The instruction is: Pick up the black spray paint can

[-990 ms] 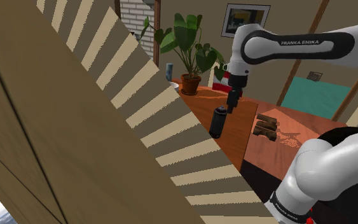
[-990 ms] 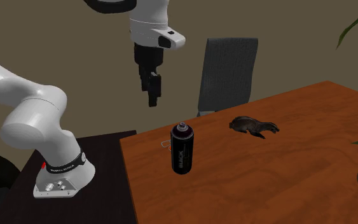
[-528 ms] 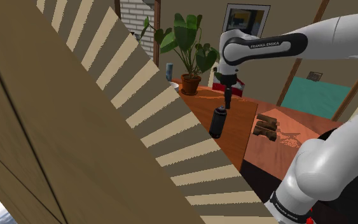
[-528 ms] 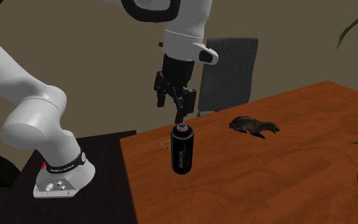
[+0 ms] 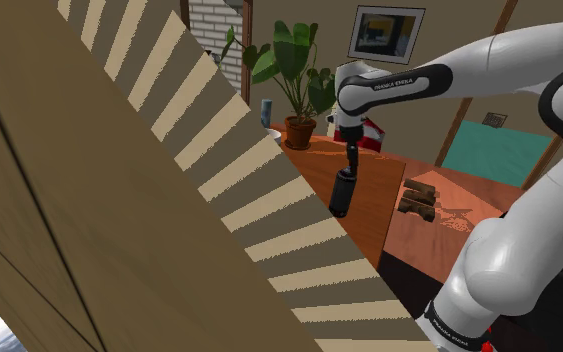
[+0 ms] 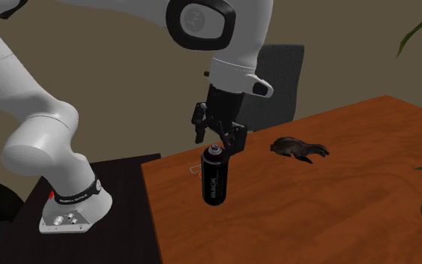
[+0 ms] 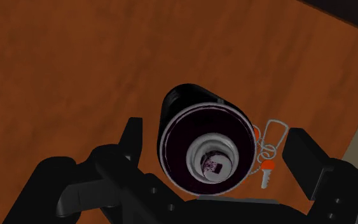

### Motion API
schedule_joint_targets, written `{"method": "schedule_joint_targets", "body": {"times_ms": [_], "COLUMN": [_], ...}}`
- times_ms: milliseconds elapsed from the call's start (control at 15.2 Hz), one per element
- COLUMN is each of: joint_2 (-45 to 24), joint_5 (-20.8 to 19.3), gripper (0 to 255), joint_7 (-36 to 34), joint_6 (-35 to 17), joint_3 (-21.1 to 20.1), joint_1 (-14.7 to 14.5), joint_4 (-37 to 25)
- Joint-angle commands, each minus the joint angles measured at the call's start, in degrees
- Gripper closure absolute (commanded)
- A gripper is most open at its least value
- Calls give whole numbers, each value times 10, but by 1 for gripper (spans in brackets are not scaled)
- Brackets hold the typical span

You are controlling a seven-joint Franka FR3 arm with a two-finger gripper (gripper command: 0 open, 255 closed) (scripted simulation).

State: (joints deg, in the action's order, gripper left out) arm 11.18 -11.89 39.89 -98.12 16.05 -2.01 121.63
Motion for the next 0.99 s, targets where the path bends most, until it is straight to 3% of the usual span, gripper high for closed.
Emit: {"method": "schedule_joint_targets", "body": {"times_ms": [0, 132, 198, 924], "joint_2": [-3, -4, -3, 0], "joint_5": [0, 0, -1, 0], "gripper": [0, 0, 255, 255], "joint_7": [-2, -2, -2, 0], "joint_6": [-16, -20, -20, -5], "joint_3": [1, 1, 1, 0], "joint_1": [0, 0, 0, 0], "joint_4": [13, 16, 16, 4]}}
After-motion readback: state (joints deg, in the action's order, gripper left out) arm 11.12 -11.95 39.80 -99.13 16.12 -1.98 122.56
